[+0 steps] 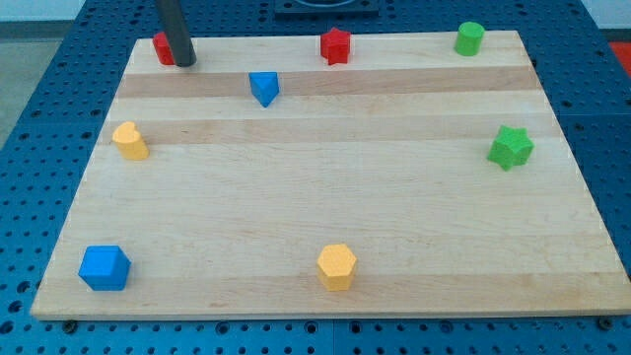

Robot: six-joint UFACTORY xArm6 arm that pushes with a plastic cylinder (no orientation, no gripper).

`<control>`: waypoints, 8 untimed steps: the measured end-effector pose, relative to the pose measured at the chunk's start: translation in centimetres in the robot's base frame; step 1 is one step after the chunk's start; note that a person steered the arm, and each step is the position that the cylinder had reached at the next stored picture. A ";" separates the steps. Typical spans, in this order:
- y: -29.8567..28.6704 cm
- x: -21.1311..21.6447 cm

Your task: Place the red star at right side of the blue triangle

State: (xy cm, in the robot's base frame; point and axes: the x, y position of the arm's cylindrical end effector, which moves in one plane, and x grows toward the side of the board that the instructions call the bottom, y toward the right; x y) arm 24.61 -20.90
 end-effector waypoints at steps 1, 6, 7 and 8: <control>0.1 0.0; 19.1 -4.6; 20.7 -5.1; 21.7 -4.8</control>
State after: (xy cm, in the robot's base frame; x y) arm 19.76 0.85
